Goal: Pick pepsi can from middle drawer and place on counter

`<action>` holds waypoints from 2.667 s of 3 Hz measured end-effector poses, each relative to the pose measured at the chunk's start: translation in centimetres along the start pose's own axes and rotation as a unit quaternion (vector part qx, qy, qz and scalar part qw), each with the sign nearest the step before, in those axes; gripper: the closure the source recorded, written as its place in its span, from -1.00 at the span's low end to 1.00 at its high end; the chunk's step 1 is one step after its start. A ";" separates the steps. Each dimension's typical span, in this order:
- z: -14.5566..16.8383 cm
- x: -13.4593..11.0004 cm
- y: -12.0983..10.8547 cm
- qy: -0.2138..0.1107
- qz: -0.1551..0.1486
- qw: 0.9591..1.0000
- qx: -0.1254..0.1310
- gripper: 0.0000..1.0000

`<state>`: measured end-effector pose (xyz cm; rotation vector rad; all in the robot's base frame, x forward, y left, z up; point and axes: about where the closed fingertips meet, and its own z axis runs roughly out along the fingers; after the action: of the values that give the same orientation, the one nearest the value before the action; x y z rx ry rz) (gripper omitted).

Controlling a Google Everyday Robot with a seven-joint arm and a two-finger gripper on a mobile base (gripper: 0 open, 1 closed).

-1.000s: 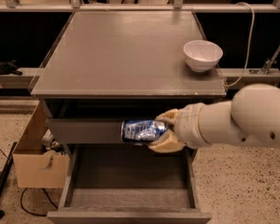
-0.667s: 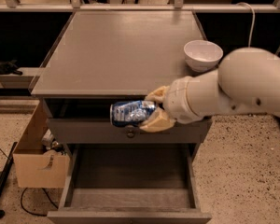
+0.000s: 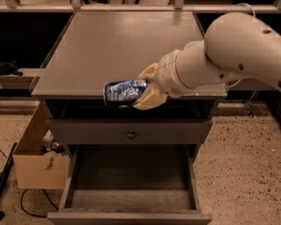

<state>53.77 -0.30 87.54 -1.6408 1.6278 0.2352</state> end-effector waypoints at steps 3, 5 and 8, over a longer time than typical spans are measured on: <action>6.7 -0.2 -8.2 -0.021 -0.013 0.999 -0.033 1.00; 9.1 0.3 -11.6 -0.017 -0.006 0.999 -0.049 1.00; 9.6 1.8 -11.5 -0.013 0.009 0.998 -0.059 0.16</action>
Offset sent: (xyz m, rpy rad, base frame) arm 0.1183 0.0423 -0.0129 0.0517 0.0167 0.0989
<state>68.24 2.81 84.57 -1.7040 1.6365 0.3680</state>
